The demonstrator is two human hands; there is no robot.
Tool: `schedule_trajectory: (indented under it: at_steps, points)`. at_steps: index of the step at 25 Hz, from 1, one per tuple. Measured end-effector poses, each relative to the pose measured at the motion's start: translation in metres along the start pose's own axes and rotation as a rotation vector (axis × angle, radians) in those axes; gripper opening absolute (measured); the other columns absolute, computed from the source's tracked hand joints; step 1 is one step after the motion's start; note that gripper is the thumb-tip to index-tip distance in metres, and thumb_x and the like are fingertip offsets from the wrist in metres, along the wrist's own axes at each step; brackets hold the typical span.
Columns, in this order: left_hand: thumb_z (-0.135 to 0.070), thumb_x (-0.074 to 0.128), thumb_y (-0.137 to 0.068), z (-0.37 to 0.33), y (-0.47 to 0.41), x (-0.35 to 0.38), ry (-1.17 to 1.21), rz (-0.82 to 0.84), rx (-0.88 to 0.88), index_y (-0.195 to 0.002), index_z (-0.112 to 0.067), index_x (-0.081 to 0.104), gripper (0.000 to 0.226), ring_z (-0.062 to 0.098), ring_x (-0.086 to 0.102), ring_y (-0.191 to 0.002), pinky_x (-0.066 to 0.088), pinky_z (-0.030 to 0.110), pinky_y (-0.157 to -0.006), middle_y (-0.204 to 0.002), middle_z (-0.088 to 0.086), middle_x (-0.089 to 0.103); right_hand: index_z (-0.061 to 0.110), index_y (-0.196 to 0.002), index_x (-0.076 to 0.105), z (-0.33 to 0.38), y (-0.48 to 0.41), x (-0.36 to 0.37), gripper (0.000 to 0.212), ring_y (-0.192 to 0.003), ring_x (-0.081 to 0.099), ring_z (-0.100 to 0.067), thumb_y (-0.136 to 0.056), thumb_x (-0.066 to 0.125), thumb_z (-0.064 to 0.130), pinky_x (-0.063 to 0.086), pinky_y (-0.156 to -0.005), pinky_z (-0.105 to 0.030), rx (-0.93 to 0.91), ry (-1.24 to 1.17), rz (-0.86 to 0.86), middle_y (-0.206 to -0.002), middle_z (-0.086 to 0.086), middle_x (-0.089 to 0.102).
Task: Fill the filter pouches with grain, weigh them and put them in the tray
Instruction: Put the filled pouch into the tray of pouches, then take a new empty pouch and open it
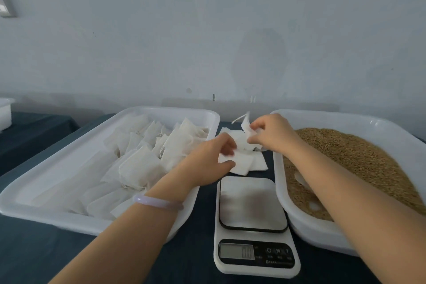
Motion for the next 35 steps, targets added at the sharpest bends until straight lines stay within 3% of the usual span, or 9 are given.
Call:
schedule_trajectory:
  at_steps: [3,5,9,11,17,22,24,27,35]
  points:
    - [-0.025,0.077,-0.072,-0.034,-0.005,-0.024,-0.131,-0.233,0.215,-0.138,-0.018,0.037,0.078,0.014,0.029,-0.133,0.021,0.016,-0.102,-0.146,0.001,0.033,0.024,-0.085,0.072,-0.007,0.03,-0.019,0.012,-0.068,0.065,-0.005,-0.08,0.07,0.013,0.049,-0.055,-0.016,-0.04,-0.412,0.055,-0.082,0.005,0.071]
    - [-0.033,0.079,-0.07,-0.051,-0.017,-0.017,-0.185,-0.121,0.245,-0.147,-0.025,0.024,0.096,0.009,0.018,-0.138,0.018,0.021,-0.108,-0.156,-0.003,0.016,0.026,-0.065,0.069,-0.006,0.046,-0.012,0.023,-0.055,0.057,-0.003,-0.086,0.065,0.018,0.044,-0.052,-0.015,-0.111,-0.366,0.158,-0.06,0.009,0.063]
    - [-0.014,0.08,-0.073,-0.037,-0.026,0.006,0.281,0.051,0.03,-0.114,-0.025,0.056,0.049,0.01,0.058,-0.101,0.044,0.022,-0.089,-0.102,-0.007,0.061,0.0,-0.074,0.063,-0.016,0.056,-0.006,0.013,-0.063,0.052,-0.013,-0.085,0.063,0.005,0.041,-0.061,-0.031,-0.144,-0.534,0.149,-0.065,-0.005,0.055]
    - [-0.003,0.078,-0.073,-0.025,-0.025,0.008,0.471,0.02,-0.055,-0.088,-0.018,0.062,0.026,0.013,0.061,-0.078,0.052,0.03,-0.076,-0.079,-0.003,0.063,0.01,-0.078,0.071,-0.02,0.056,-0.007,0.009,-0.072,0.061,-0.018,-0.08,0.067,0.001,0.049,-0.068,-0.035,-0.123,-0.678,0.141,-0.075,-0.005,0.066]
    - [0.002,0.071,-0.078,-0.007,-0.023,0.013,0.853,0.024,-0.203,-0.087,-0.009,0.064,0.016,0.015,0.068,-0.069,0.055,0.024,-0.057,-0.077,0.002,0.07,0.019,-0.072,0.072,-0.035,0.052,-0.014,0.016,-0.07,0.068,-0.016,-0.075,0.073,0.003,0.054,-0.062,-0.025,0.007,-0.878,-0.016,-0.074,0.0,0.073]
    - [-0.009,0.073,-0.079,-0.004,-0.021,-0.002,0.617,-0.171,-0.192,-0.072,-0.017,0.067,0.012,0.009,0.059,-0.056,0.049,0.02,-0.053,-0.062,-0.004,0.066,0.025,-0.109,0.062,-0.021,0.062,-0.026,0.04,-0.095,0.059,0.001,-0.073,0.079,0.016,0.045,-0.083,-0.016,-0.154,-0.43,-0.209,-0.101,0.015,0.066]
    - [-0.009,0.072,-0.075,-0.008,-0.018,-0.003,0.456,-0.172,-0.154,-0.066,-0.018,0.065,0.014,0.007,0.054,-0.053,0.042,0.018,-0.052,-0.058,-0.006,0.061,0.022,-0.111,0.063,-0.001,0.075,-0.039,0.042,-0.101,0.052,0.0,-0.073,0.079,0.014,0.039,-0.087,-0.011,-0.389,-0.254,-0.392,-0.105,0.018,0.06]
    - [-0.009,0.066,-0.072,-0.015,-0.018,0.001,0.382,-0.121,-0.098,-0.066,-0.016,0.06,0.012,0.005,0.045,-0.048,0.035,0.015,-0.047,-0.051,-0.013,0.051,0.011,-0.101,0.069,0.022,0.086,-0.03,0.03,-0.098,0.052,-0.012,-0.073,0.078,0.008,0.041,-0.088,-0.019,-0.63,-0.089,-0.388,-0.097,0.007,0.065]
    - [-0.011,0.081,-0.07,-0.015,-0.018,0.011,0.373,0.001,-0.061,-0.08,-0.025,0.053,0.033,0.002,0.05,-0.048,0.041,0.016,-0.053,-0.056,-0.01,0.066,0.028,-0.085,0.07,0.015,0.08,-0.024,0.021,-0.089,0.051,0.0,-0.072,0.08,0.015,0.033,-0.078,-0.003,-0.459,-0.177,-0.256,-0.075,0.023,0.055]
Point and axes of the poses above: each hand's wrist, its own y-axis away from the middle knuckle, its own x-axis out of the palm, z = x × y, the point moved 7 cm from there along -y, towards the middle knuckle
